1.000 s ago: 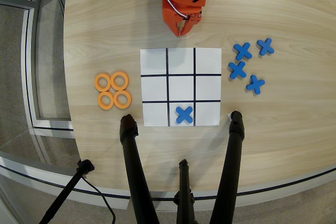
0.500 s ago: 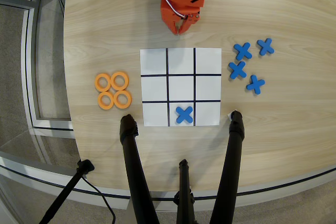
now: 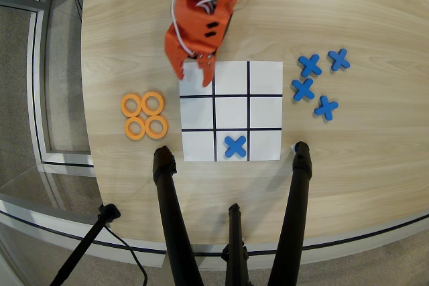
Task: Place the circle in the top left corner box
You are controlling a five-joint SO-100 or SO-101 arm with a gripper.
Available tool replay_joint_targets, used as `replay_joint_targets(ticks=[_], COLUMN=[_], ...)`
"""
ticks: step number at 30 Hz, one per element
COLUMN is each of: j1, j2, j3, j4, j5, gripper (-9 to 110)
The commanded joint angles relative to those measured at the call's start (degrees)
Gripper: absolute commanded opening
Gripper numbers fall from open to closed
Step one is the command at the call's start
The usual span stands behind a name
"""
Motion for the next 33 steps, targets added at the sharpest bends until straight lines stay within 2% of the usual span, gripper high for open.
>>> replay_joint_targets(ticks=[1,9,20,33], j1=[1.8,4.8,7.6,9.6], j2=[-9.2,-21.2,-31.5,-40.2], j3=[-7.0,-18.6,-19.0,-22.9], j4=[-5.4,-6.7,-16.7,-20.1], j5=[-0.3,-0.4,-2.4,-3.3], gripper=[18,18,18,18])
